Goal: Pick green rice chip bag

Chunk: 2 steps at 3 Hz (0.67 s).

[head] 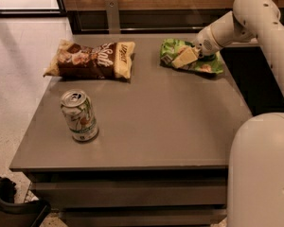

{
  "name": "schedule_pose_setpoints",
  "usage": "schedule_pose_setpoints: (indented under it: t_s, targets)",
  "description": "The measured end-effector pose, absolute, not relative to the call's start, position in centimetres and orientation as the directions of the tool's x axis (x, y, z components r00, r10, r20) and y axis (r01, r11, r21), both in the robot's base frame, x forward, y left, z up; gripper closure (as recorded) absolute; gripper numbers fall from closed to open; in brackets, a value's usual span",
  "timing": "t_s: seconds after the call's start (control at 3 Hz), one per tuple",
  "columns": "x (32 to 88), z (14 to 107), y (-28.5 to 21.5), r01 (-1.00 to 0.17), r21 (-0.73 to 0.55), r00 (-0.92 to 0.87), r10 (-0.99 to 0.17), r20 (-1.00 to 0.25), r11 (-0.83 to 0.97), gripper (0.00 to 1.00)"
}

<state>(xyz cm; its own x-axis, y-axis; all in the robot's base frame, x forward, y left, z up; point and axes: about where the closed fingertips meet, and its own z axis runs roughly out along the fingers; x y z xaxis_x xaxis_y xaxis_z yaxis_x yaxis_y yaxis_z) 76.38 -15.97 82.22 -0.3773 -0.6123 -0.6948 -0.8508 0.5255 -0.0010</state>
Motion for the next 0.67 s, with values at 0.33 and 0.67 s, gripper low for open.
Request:
schedule_pose_setpoints:
  t_s: [0.33, 0.67]
  targets:
    - [76.38, 82.23, -15.97, -0.851, -0.001, -0.377, -0.612, -0.695, 0.525, 1.00]
    - [76.38, 82.26, -15.96, -0.851, -0.001, -0.377, -0.612, -0.695, 0.525, 1.00]
